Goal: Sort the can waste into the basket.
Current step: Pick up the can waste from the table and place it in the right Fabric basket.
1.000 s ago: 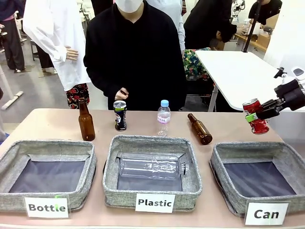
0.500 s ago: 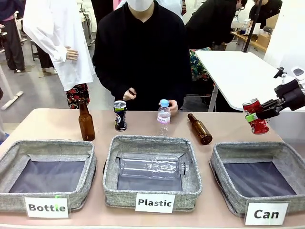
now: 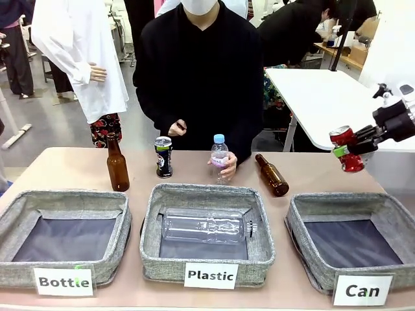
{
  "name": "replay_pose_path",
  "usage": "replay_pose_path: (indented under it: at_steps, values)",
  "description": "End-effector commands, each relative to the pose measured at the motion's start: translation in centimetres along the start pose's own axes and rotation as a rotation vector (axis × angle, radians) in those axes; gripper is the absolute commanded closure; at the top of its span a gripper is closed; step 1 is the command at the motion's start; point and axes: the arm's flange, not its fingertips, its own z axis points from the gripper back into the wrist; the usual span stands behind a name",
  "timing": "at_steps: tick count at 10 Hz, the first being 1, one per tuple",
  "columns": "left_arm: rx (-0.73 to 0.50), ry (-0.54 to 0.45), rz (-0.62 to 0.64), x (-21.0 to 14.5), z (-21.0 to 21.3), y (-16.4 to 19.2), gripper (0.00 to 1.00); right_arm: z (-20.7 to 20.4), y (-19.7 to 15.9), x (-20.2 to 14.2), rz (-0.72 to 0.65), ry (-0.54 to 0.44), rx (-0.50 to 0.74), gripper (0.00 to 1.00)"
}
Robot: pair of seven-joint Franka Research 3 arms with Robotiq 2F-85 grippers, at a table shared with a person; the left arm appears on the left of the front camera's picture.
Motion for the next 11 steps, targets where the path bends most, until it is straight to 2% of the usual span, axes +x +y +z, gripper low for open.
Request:
replay_pose_path:
  at_steps: [1,3,4,5,6,7,8,9,10,11]
  values:
    - [-0.022,-0.011,-0.019,0.0,-0.1,0.0,0.00,1.6,5.7,1.3,0.121,0.080,0.007,0.77]
    - [-0.022,-0.011,-0.019,0.0,-0.1,0.0,0.00,2.1,12.0,0.8,0.288,0.148,0.167,0.77]
    - [-0.022,-0.011,-0.019,0.0,-0.1,0.0,0.00,1.8,14.6,0.2,0.361,0.206,0.181,0.77]
    - [-0.022,-0.011,-0.019,0.0,-0.1,0.0,0.00,0.8,16.8,-0.7,0.423,0.333,0.153,0.77]
    - [-0.022,-0.011,-0.019,0.0,-0.1,0.0,0.00,0.1,17.7,-1.4,0.471,0.437,0.162,0.77]
    - [-0.022,-0.011,-0.019,0.0,-0.1,0.0,0.00,-0.2,17.4,-1.8,0.494,0.488,0.159,0.77]
    - [-0.022,-0.011,-0.019,0.0,-0.1,0.0,0.00,-0.3,16.9,-1.8,0.486,0.486,0.165,0.77]
    - [-0.022,-0.011,-0.019,0.0,-0.1,0.0,0.00,-0.4,16.7,-1.8,0.493,0.494,0.155,0.67]
    - [-0.022,-0.011,-0.019,0.0,-0.1,0.0,0.00,-0.6,16.5,-1.9,0.508,0.508,0.126,0.19]
    - [-0.022,-0.011,-0.019,0.0,-0.1,0.0,0.00,-0.7,16.4,-1.8,0.502,0.507,0.106,0.08]
